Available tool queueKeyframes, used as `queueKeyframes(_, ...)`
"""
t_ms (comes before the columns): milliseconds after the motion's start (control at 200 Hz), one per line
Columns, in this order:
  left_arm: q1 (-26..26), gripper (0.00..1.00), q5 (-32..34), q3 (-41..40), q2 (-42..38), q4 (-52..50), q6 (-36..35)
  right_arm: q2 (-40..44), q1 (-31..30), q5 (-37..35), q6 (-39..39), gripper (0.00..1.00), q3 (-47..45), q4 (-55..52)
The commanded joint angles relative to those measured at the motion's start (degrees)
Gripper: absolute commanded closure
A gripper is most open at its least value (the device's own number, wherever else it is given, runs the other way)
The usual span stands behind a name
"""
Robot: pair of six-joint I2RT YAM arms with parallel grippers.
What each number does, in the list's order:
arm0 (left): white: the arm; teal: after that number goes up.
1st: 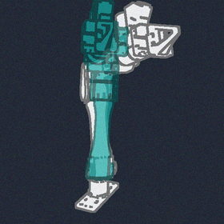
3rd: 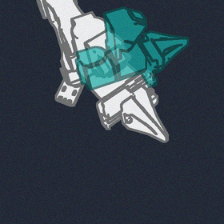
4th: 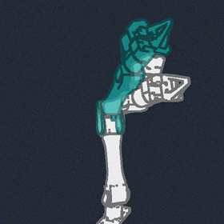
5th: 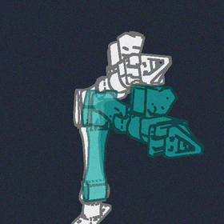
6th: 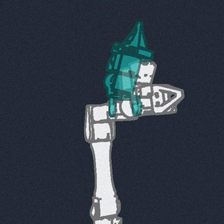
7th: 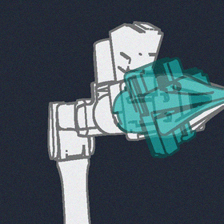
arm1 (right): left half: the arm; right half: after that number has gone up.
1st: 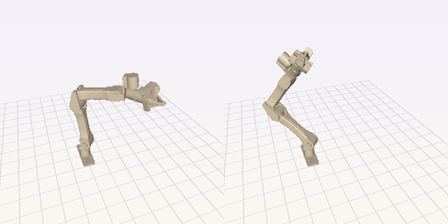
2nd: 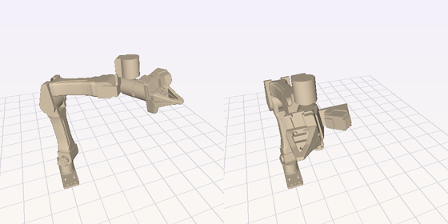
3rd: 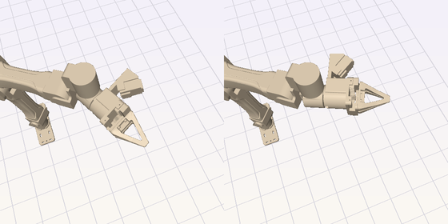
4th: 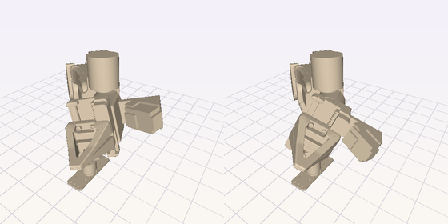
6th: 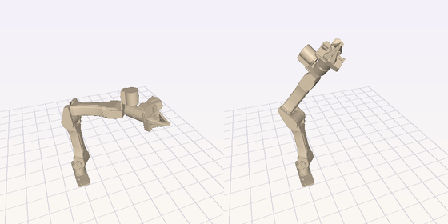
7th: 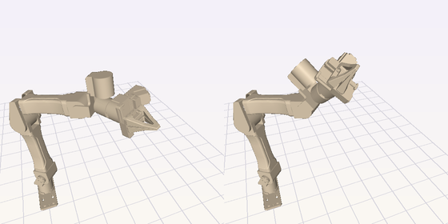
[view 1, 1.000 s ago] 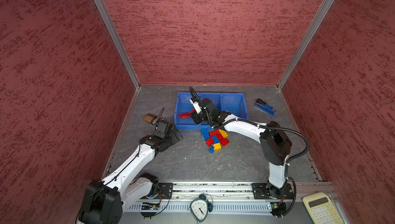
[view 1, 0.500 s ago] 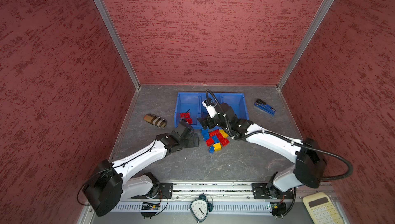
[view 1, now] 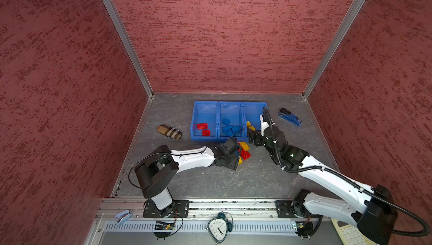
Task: Sort the legos into containers by color
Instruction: Pick up the lego from the center of the table.
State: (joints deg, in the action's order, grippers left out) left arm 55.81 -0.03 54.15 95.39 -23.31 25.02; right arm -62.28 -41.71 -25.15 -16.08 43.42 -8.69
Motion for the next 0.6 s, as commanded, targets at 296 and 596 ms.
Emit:
queueKeyframes(296, 0.9, 0.49, 0.9, -0.9, 2.2, 0.1, -0.6, -2.8, 0.5, -1.4, -0.8, 0.01, 0.3, 1.3)
queueKeyframes(596, 1.0, 0.73, 5.0, -1.7, 0.8, 0.0, 0.8, -0.8, 0.6, 1.5, -0.3, 0.01, -0.9, 2.2)
